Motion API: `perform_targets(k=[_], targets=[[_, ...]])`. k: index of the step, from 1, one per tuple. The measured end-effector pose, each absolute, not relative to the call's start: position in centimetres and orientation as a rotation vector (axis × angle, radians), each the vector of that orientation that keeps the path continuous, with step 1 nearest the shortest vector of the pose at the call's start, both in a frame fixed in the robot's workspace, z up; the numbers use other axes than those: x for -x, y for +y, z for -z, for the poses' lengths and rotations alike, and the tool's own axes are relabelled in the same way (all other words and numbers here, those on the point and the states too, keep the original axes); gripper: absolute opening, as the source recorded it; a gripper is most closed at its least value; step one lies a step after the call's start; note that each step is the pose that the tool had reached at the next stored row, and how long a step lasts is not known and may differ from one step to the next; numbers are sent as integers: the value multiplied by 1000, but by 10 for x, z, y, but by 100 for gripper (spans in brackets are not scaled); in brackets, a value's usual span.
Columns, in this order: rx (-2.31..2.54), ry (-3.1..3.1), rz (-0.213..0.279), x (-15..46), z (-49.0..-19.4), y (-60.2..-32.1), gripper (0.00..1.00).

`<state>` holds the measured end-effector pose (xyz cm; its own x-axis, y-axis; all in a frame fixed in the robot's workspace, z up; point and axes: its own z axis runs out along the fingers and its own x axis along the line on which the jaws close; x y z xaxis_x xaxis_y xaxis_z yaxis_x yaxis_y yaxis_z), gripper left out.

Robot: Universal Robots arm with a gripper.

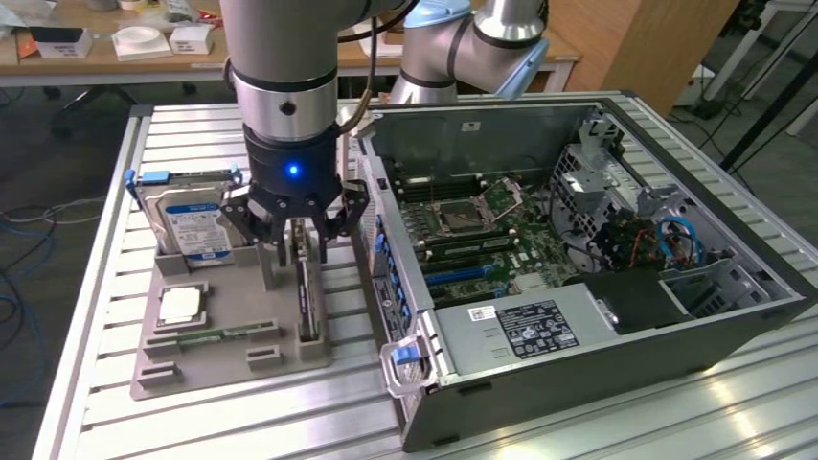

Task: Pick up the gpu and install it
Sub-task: 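Pick up the gpu and move the gpu toward the slot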

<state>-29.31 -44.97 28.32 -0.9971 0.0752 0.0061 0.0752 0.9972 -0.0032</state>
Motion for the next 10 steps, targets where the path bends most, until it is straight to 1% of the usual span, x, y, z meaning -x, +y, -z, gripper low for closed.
perform_targets(k=[10], targets=[[118, -3133, -5, 293, -275, -450, 49]])
